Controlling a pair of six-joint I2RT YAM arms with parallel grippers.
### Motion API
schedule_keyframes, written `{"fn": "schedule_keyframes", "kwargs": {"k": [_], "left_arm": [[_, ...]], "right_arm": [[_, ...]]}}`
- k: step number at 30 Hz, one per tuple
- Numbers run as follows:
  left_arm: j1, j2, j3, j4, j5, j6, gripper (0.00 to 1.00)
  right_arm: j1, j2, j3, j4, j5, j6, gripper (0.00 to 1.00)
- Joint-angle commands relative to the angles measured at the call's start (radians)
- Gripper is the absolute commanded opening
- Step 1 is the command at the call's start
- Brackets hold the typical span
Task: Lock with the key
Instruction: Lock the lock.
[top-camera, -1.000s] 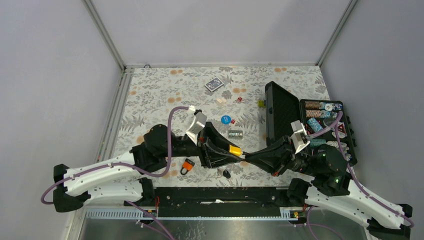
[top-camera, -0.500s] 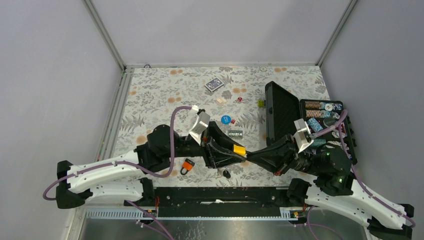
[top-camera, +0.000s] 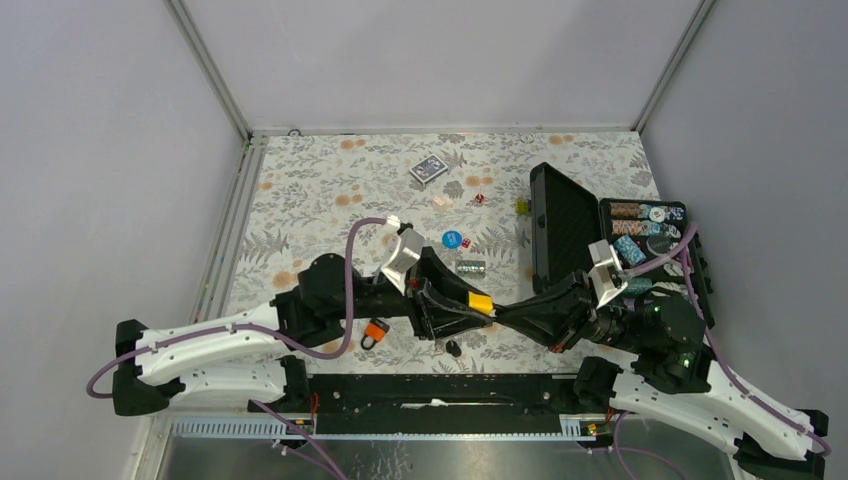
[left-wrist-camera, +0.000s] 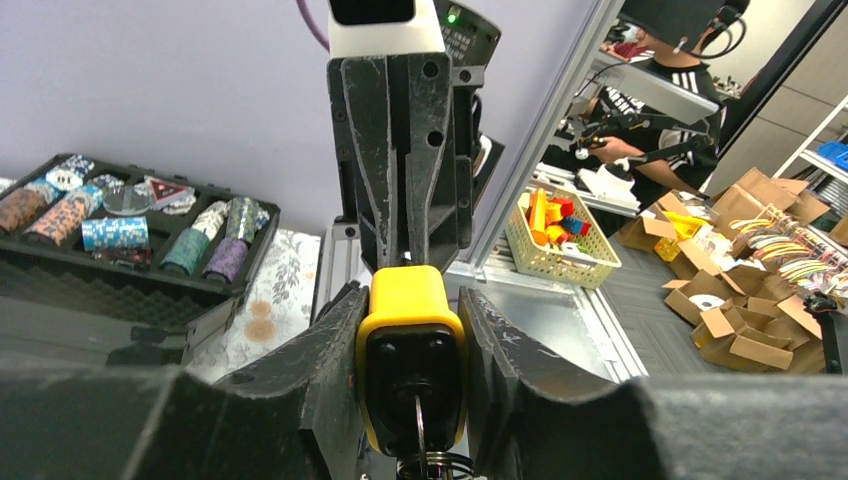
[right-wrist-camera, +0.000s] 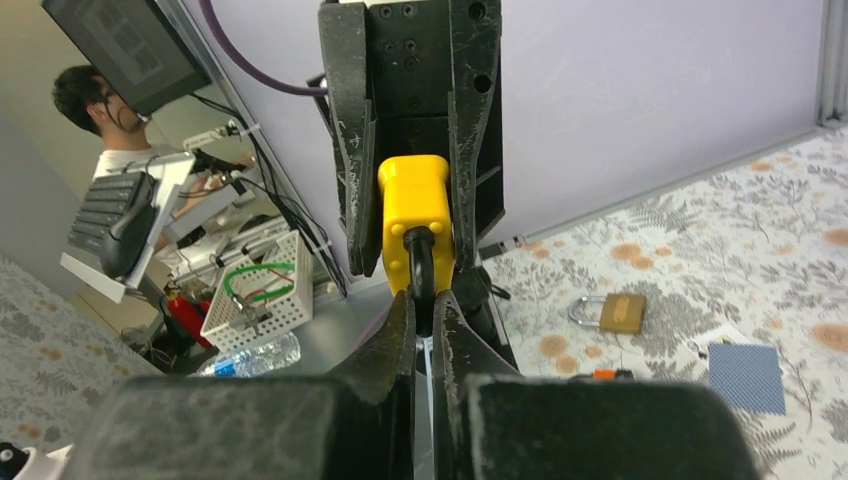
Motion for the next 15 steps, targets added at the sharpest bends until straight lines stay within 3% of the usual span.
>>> {"fn": "schedule_keyframes", "kwargs": {"k": [1,15], "left_arm": [[-0.043,0.029,-0.047,-0.112,-0.004,0.038,0.0],[-0.037,-0.027,-0.057,-0.15,-0.03,0.052,0.0]], "right_arm": [[0.006,-0.001,0.024,-0.047,0.082,-0.03,0.0],[0.005,-0.065,0.04,-0.148,0.119,-0.039,0.03]]}}
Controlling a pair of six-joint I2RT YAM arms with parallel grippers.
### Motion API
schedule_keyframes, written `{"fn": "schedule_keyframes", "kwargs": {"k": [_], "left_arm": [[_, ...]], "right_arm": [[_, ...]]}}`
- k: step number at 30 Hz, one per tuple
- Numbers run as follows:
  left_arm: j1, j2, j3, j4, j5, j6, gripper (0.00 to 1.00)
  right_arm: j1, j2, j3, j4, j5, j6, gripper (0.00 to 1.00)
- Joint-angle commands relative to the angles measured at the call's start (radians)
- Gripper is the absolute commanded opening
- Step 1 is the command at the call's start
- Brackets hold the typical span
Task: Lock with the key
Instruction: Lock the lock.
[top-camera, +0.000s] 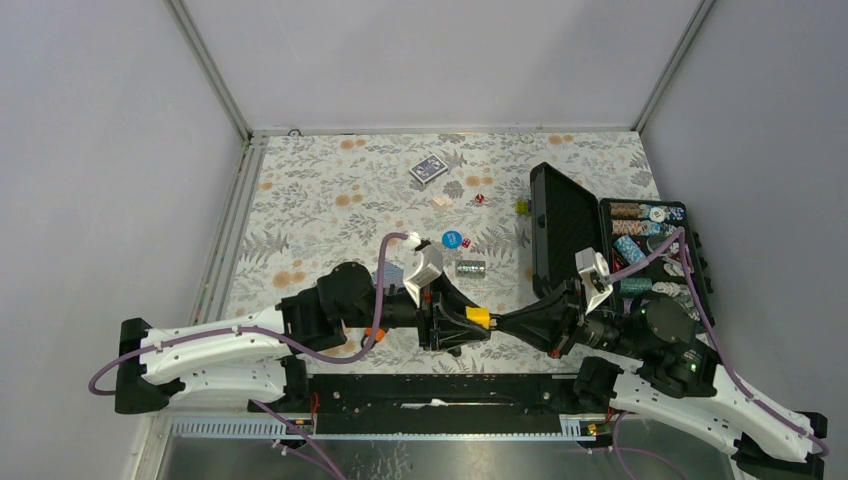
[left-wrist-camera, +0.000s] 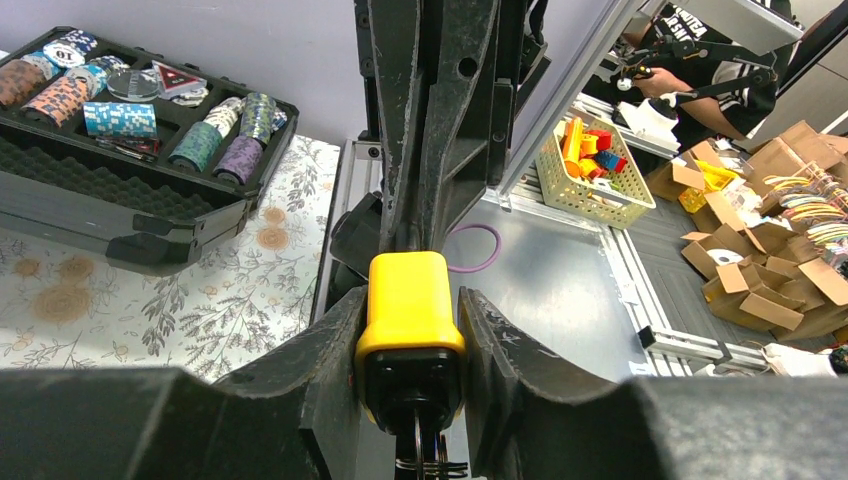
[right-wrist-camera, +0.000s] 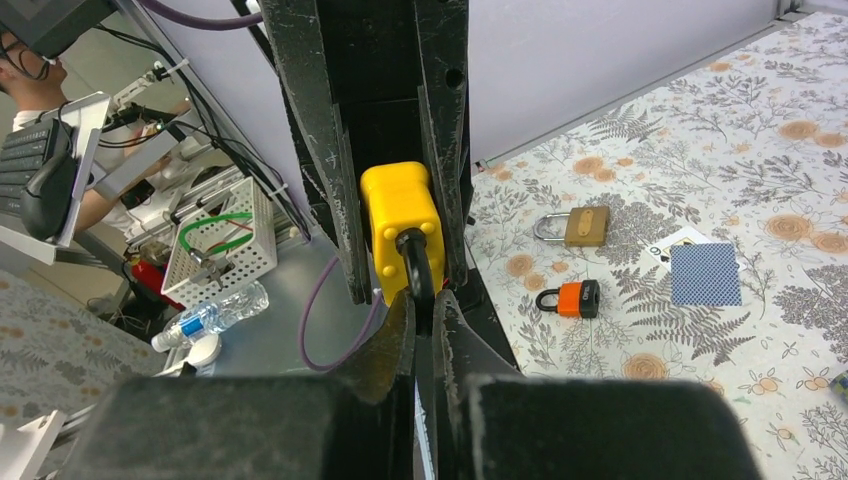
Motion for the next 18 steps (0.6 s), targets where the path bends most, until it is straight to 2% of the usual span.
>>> {"fn": "schedule_keyframes", "kwargs": {"k": [1,3,9,12,16,17,18], "left_arm": [[-0.012,-0.006,-0.003,-0.007,0.019,0.026,0.0],[-0.012,0.0,-0.001,0.0,0.024,0.023,0.0],[-0.012,0.009,0.002,0.017,0.031,0.018,0.0],[-0.012,0.008,0.002,0.018,0.035,0.018,0.0],[-0.012,0.002,-0.001,0.019,0.031,0.018,0.0],[-0.012,-0.001,-0.003,0.02,0.029,0.018,0.0],[-0.012,-0.002,-0.006,0.024,0.026,0.018,0.0]], "right_arm": [[0.002,-0.005,0.039,0.103,0.062,0.01,0.07],[0.003,0.002,0.032,0.126,0.043,0.026,0.15],[0.002,0.025,-0.008,0.214,0.008,0.069,0.27],[0.002,0.034,-0.018,0.234,0.0,0.081,0.28],[0.001,0.043,-0.024,0.244,-0.018,0.088,0.21],[0.002,0.044,-0.024,0.242,-0.022,0.087,0.22],[0.0,0.043,-0.024,0.235,-0.023,0.084,0.29]]}}
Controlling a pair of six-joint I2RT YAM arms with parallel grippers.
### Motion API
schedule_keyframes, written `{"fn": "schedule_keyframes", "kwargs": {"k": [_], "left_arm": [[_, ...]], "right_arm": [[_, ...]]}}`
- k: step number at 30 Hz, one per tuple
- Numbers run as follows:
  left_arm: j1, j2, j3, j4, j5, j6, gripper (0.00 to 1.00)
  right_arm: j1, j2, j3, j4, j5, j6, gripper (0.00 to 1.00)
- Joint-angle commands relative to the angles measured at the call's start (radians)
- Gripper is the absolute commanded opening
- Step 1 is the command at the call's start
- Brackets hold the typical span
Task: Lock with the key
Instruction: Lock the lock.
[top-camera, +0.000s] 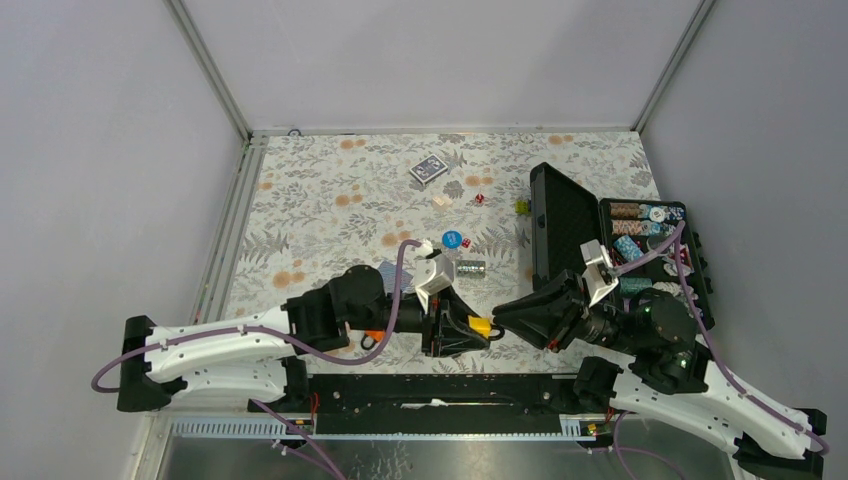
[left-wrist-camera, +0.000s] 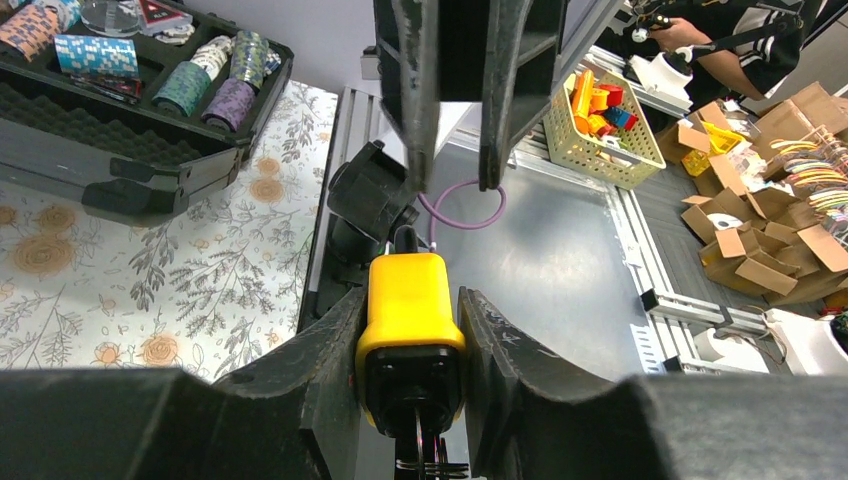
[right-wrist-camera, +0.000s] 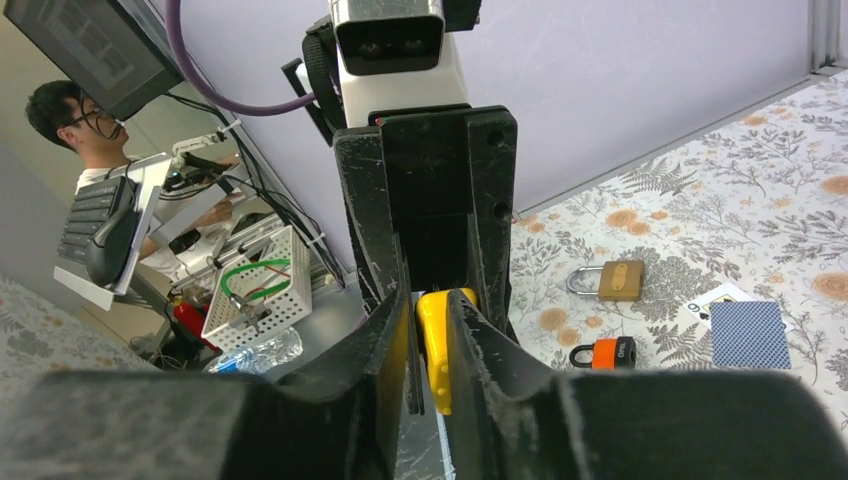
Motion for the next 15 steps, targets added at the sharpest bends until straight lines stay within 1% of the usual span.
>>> {"fn": "schedule_keyframes", "kwargs": {"k": [1,3,6,9,15], "left_arm": [[-0.004,-0.026,-0.004,0.096,0.01,0.012,0.0],[-0.004,-0.033,-0.006,0.099,0.008,0.012,0.0],[-0.004,-0.053,-0.006,0.112,0.008,0.009,0.0],[-0.004,-0.083,-0.003,0.126,0.01,0.007,0.0],[-0.004,-0.118,0.004,0.136,0.009,0.01,0.0]], "right_arm": [[-0.001,0.012,0.002,0.052,-0.017,0.005,0.33],[0.001,0.008,0.011,0.021,-0.013,-0.011,0.39],[0.001,0.011,0.027,-0.025,-0.018,-0.034,0.43],[0.0,0.017,0.036,-0.093,-0.028,-0.048,0.44],[0.0,0.032,0.035,-0.098,-0.072,-0.04,0.45]]}}
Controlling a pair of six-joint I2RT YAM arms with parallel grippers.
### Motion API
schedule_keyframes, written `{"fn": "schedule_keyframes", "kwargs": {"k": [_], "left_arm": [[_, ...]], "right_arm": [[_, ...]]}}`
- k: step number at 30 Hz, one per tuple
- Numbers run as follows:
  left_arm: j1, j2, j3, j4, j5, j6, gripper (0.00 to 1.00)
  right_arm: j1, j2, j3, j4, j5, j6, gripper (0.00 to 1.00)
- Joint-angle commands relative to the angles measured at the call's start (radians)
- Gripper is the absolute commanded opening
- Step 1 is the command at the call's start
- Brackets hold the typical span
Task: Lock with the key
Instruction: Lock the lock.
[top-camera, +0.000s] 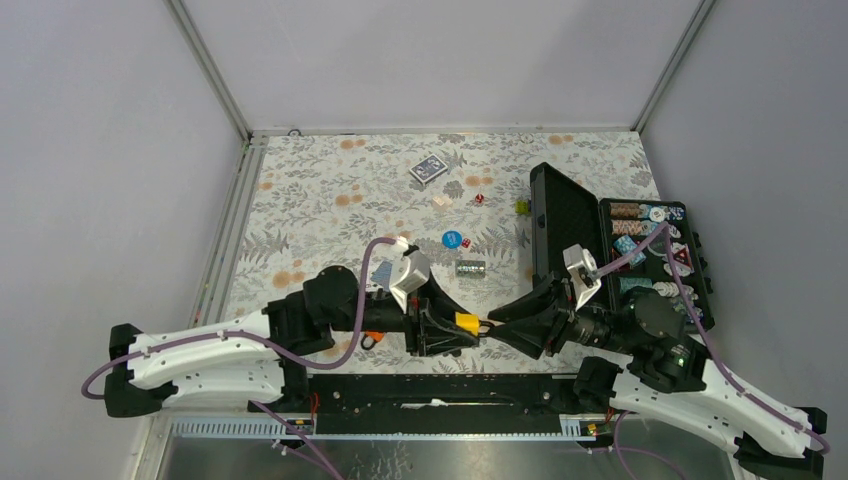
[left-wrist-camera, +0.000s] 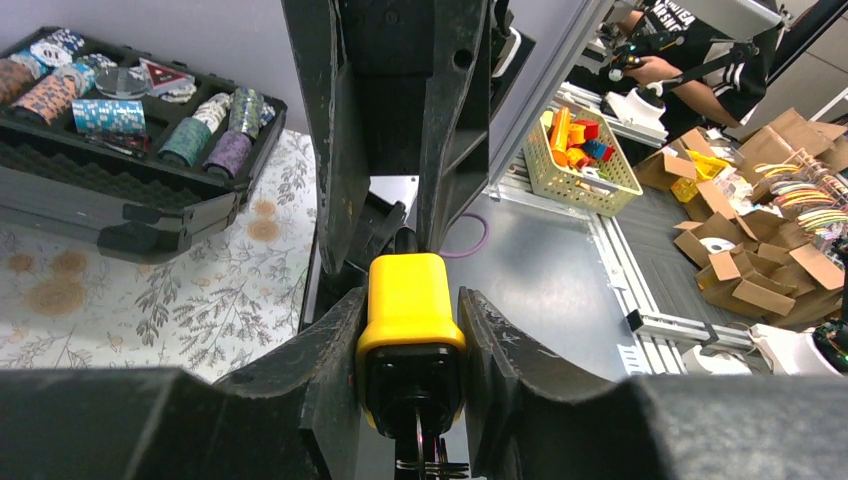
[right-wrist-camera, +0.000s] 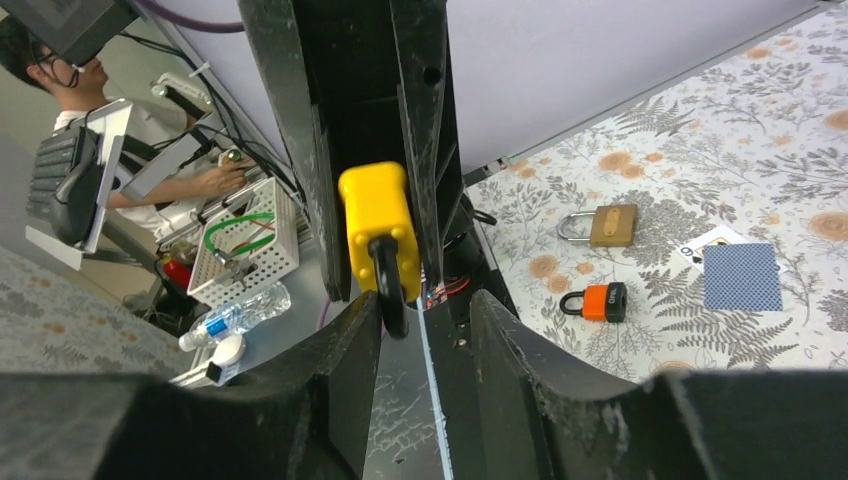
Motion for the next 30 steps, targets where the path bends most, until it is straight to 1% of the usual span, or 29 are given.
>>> {"fn": "schedule_keyframes", "kwargs": {"k": [1,8,10,12,15,17,18,22,26,27,30], "left_arm": [[-0.004,-0.041,0.02,0.121,0.008,0.01,0.0],[-0.004,-0.009,0.022,0.128,0.02,0.005,0.0],[-0.004,-0.004,0.021,0.136,0.021,0.003,0.0],[-0.004,0.0,0.022,0.138,0.022,0.004,0.0],[-0.004,0.002,0.024,0.138,0.021,0.004,0.0],[-0.004,0.001,0.022,0.138,0.017,0.004,0.0],[-0.004,-0.001,0.02,0.142,0.015,0.004,0.0],[-0.004,-0.007,0.015,0.148,0.009,0.002,0.0],[-0.004,-0.009,0.013,0.149,0.002,0.002,0.0],[-0.004,-0.009,0.012,0.149,-0.001,0.002,0.0],[-0.004,-0.013,0.009,0.154,-0.012,0.005,0.0]], "right_arm": [[-0.001,0.022,0.035,0.004,-0.057,-0.009,0.44],[0.0,0.027,0.029,0.057,-0.084,0.018,0.43],[0.0,0.027,0.029,0.093,-0.089,0.024,0.41],[0.0,0.028,0.028,0.101,-0.095,0.029,0.36],[0.0,0.033,0.023,0.102,-0.103,0.033,0.26],[-0.001,0.038,0.019,0.102,-0.108,0.037,0.23],[0.0,0.039,0.017,0.101,-0.109,0.037,0.23],[-0.001,0.039,0.01,0.103,-0.11,0.038,0.3],[0.0,0.042,0.009,0.109,-0.118,0.039,0.3],[0.001,0.045,0.009,0.108,-0.12,0.041,0.28],[0.0,0.048,0.008,0.11,-0.124,0.04,0.19]]}}
